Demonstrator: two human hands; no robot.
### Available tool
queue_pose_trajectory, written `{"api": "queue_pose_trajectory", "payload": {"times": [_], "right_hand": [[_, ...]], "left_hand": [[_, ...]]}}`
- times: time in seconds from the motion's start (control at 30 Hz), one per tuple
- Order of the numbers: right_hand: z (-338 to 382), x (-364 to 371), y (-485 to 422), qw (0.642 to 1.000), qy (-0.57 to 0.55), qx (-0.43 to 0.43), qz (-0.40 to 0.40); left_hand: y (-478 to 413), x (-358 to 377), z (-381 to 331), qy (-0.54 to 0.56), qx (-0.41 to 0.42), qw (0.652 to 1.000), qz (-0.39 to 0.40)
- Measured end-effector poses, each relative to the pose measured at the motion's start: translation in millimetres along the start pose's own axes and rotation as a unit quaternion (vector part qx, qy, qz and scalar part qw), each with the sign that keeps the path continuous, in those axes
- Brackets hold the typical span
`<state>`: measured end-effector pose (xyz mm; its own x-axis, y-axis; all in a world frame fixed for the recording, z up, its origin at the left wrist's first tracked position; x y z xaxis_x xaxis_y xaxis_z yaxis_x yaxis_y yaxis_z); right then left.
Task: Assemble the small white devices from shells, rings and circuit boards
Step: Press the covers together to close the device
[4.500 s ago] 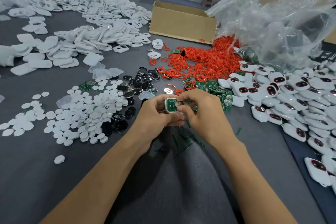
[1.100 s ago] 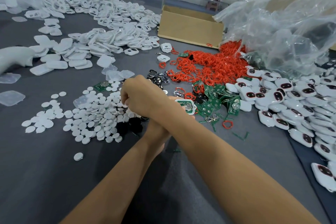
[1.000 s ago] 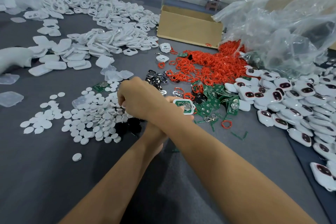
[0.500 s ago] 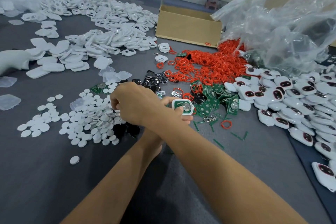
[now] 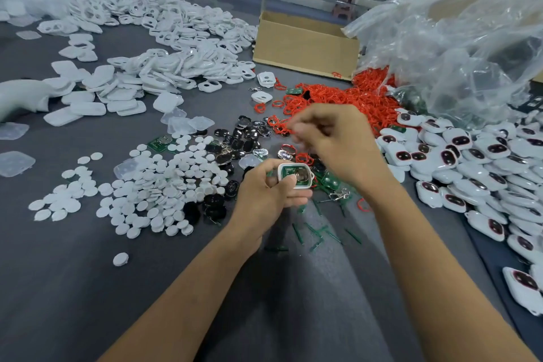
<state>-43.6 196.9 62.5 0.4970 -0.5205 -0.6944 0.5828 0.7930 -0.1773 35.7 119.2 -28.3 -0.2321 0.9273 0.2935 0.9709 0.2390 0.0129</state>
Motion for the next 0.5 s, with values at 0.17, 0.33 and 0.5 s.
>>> {"api": "queue_pose_trajectory", "payload": {"times": [0.17, 0.33, 0.5], "right_hand": [[-53, -15, 43, 0.991, -0.102, 0.070, -0.050], [-74, -12, 58, 0.992, -0.058, 0.109, 0.033], [-74, -5, 59, 0.984, 0.024, 0.131, 0.117]], "left_hand": [[1, 1, 1, 0.006, -0.013, 1.000, -0.011], [0, -1, 2, 0.025, -0.010, 0.999, -0.020], [0, 0, 1, 0.033, -0.006, 0.999, -0.015]]}}
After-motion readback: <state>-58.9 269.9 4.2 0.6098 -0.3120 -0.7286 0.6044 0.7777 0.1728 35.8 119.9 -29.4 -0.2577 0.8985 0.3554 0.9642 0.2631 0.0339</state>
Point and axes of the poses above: each hand's wrist, its own y-axis away from the middle knuckle, its own x-axis out of the palm, z = x × y, the point moved 2 cm from there along -y, towards the middle knuckle, and after that the axes turned 14 degrees about z, right-handed, at the moved point
